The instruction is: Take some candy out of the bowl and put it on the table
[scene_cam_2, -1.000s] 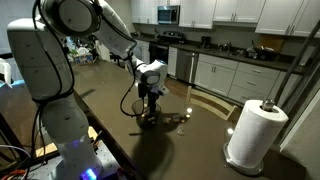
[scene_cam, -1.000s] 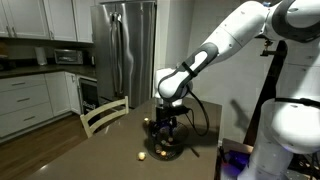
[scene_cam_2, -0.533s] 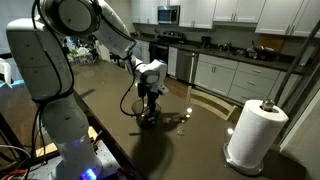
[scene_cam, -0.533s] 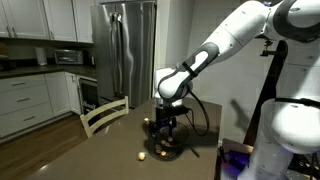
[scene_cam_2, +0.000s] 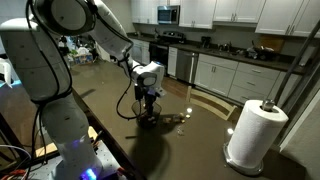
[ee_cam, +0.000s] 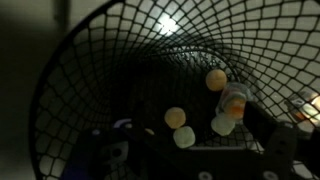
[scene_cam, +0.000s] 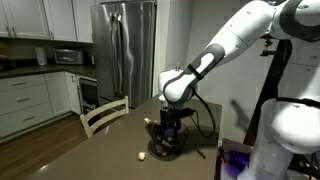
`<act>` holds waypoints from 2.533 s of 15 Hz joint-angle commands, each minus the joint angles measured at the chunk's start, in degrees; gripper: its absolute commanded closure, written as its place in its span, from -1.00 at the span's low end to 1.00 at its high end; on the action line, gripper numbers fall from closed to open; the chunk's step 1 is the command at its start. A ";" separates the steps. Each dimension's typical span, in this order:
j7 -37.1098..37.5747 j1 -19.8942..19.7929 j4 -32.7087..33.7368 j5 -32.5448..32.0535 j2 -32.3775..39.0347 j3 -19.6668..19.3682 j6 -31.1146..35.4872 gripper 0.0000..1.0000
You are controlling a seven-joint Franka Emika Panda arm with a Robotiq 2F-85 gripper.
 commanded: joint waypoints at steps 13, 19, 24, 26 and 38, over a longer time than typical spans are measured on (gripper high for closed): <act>-3.97 -1.35 -3.27 -14.43 -0.08 -0.53 10.68 -1.00; -7.70 -1.41 -0.78 -12.15 2.32 -0.90 10.04 -1.00; -7.84 -1.41 1.09 -12.35 3.56 -1.36 9.48 -0.33; -8.04 -1.43 1.72 -12.08 3.88 -1.55 9.26 -0.04; -14.87 -2.04 5.51 -2.23 7.36 -2.15 5.46 -1.00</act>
